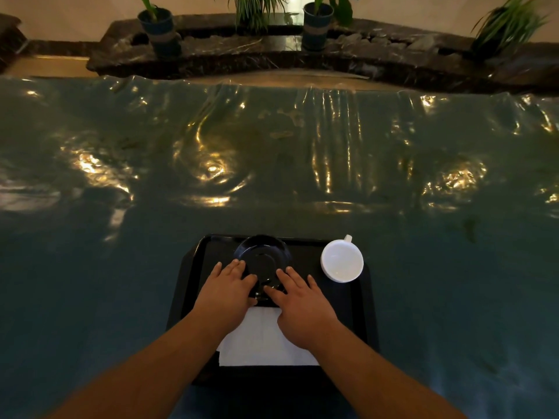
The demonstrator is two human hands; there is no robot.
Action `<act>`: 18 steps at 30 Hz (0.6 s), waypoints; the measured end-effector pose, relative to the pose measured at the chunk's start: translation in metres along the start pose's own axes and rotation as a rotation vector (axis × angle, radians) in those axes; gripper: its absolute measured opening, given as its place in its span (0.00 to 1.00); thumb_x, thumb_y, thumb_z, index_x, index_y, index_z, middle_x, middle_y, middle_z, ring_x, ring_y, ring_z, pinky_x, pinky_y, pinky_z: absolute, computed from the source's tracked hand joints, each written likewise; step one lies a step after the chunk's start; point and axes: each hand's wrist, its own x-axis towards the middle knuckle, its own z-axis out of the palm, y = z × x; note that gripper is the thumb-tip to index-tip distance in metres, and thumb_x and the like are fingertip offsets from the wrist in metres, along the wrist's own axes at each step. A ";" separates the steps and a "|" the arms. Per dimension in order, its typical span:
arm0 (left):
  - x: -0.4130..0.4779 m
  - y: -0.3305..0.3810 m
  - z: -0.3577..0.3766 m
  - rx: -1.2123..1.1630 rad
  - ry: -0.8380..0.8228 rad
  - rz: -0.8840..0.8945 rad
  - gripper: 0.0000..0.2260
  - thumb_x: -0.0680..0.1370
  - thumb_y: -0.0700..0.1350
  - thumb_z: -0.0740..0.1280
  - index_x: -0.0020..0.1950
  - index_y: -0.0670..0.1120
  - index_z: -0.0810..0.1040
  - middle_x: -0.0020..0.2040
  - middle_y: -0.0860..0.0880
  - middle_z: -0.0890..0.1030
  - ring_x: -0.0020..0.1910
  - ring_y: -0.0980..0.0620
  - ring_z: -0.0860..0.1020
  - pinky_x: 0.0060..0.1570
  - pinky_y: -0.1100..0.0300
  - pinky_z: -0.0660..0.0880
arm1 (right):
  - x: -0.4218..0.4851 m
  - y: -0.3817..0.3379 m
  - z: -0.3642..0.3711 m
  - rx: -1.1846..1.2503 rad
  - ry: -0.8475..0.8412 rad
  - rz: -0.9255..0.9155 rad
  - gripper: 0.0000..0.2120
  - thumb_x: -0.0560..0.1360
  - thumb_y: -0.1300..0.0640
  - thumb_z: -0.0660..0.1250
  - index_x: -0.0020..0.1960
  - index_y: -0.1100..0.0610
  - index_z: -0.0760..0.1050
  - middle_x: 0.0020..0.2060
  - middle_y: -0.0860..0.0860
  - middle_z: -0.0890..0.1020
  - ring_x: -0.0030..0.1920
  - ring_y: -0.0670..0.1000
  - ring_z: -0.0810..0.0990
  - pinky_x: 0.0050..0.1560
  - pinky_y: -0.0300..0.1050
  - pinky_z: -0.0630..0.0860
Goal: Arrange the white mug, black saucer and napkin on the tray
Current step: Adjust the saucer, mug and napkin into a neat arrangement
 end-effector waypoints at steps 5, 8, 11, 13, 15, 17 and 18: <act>0.003 0.009 -0.001 -0.002 0.005 0.010 0.26 0.84 0.59 0.61 0.80 0.54 0.63 0.84 0.42 0.56 0.84 0.44 0.51 0.81 0.41 0.45 | -0.006 0.008 0.003 0.001 0.021 0.005 0.30 0.83 0.52 0.58 0.83 0.42 0.53 0.84 0.52 0.44 0.83 0.54 0.38 0.80 0.65 0.41; 0.005 0.014 -0.001 0.000 0.012 0.021 0.26 0.84 0.59 0.61 0.80 0.54 0.63 0.84 0.42 0.56 0.84 0.44 0.51 0.81 0.41 0.45 | -0.009 0.012 0.004 0.006 0.022 0.016 0.30 0.83 0.53 0.58 0.83 0.43 0.53 0.84 0.52 0.45 0.83 0.54 0.38 0.80 0.65 0.42; 0.007 0.018 -0.002 0.006 0.008 0.030 0.26 0.84 0.59 0.61 0.80 0.54 0.63 0.84 0.43 0.56 0.84 0.44 0.51 0.81 0.41 0.45 | -0.011 0.016 0.004 0.016 0.020 0.027 0.30 0.84 0.52 0.59 0.83 0.42 0.53 0.84 0.51 0.45 0.83 0.54 0.38 0.80 0.65 0.42; 0.008 0.021 -0.003 0.008 0.010 0.037 0.26 0.84 0.59 0.61 0.80 0.54 0.63 0.84 0.42 0.56 0.84 0.44 0.51 0.81 0.41 0.45 | -0.012 0.019 0.005 0.020 0.023 0.034 0.30 0.84 0.52 0.58 0.83 0.42 0.53 0.84 0.51 0.45 0.83 0.54 0.38 0.80 0.65 0.42; 0.010 0.024 -0.003 0.007 0.010 0.042 0.25 0.84 0.58 0.61 0.80 0.54 0.63 0.84 0.42 0.56 0.84 0.44 0.51 0.80 0.41 0.45 | -0.014 0.022 0.007 0.023 0.033 0.037 0.30 0.83 0.53 0.58 0.83 0.42 0.53 0.84 0.51 0.45 0.83 0.54 0.38 0.80 0.65 0.41; 0.011 0.027 -0.003 0.006 0.010 0.042 0.25 0.84 0.58 0.61 0.80 0.54 0.63 0.84 0.42 0.56 0.84 0.44 0.51 0.80 0.41 0.44 | -0.015 0.025 0.008 0.028 0.038 0.038 0.31 0.83 0.53 0.58 0.83 0.42 0.53 0.84 0.51 0.45 0.83 0.54 0.38 0.80 0.65 0.41; 0.011 0.028 -0.003 0.005 0.008 0.041 0.25 0.84 0.58 0.61 0.80 0.54 0.63 0.84 0.42 0.55 0.84 0.44 0.51 0.80 0.41 0.45 | -0.016 0.026 0.009 0.030 0.042 0.038 0.31 0.83 0.53 0.58 0.83 0.42 0.53 0.84 0.51 0.45 0.83 0.54 0.38 0.80 0.64 0.41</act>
